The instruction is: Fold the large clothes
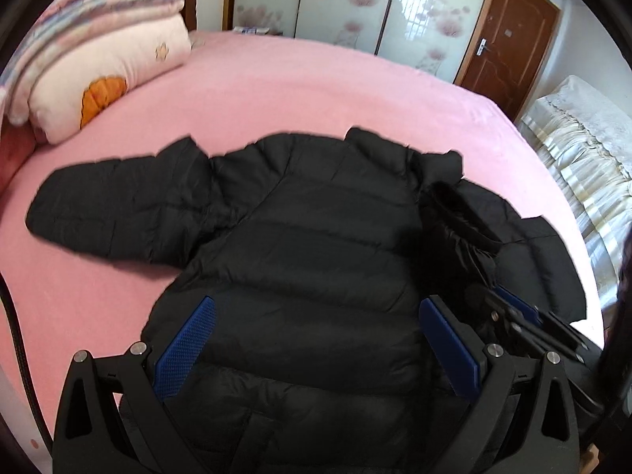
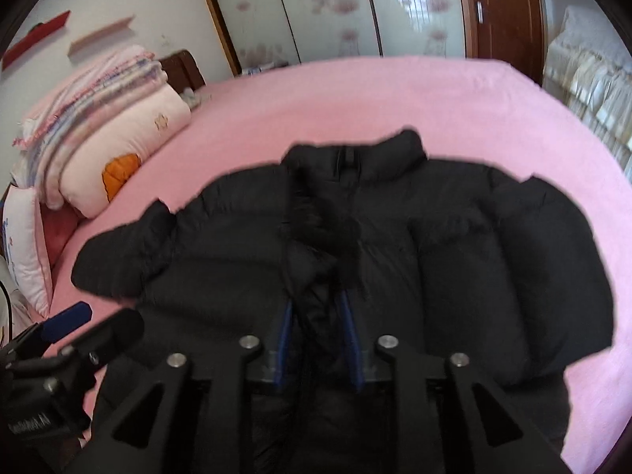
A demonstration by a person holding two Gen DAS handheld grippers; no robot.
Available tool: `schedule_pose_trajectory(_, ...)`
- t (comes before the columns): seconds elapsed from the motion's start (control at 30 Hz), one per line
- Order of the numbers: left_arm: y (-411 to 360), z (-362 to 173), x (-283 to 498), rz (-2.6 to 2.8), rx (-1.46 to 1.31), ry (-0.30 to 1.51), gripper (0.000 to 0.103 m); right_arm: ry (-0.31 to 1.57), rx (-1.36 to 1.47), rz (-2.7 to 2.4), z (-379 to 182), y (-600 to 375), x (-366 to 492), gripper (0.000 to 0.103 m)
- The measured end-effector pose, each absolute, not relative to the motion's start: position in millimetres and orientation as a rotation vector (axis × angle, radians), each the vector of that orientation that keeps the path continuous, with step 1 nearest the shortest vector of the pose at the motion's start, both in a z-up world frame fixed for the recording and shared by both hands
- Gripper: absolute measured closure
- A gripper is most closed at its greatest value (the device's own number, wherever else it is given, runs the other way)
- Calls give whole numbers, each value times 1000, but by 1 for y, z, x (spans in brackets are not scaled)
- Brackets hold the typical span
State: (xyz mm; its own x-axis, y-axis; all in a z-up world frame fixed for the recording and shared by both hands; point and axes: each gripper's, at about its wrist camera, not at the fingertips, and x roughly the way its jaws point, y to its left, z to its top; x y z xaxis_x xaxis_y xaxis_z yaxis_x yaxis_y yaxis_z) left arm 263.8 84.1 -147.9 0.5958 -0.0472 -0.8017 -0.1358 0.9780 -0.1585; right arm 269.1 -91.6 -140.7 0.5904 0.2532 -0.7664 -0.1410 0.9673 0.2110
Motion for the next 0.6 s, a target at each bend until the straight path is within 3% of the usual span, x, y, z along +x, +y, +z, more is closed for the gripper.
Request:
schedule_pose_trajectory(0.07,86,-157,267,28,-231,953,1,930,148,229,-149,-92,263,62)
schedule_pose_trajectory(0.4,41,-182,284,-167,-284,1010,1,873,157,146,-137,-151,207,60)
schedule_pose_trajectory(0.6,32,-208,305,-238,-465,1063,1,884,211,77,-143,-190,193,59)
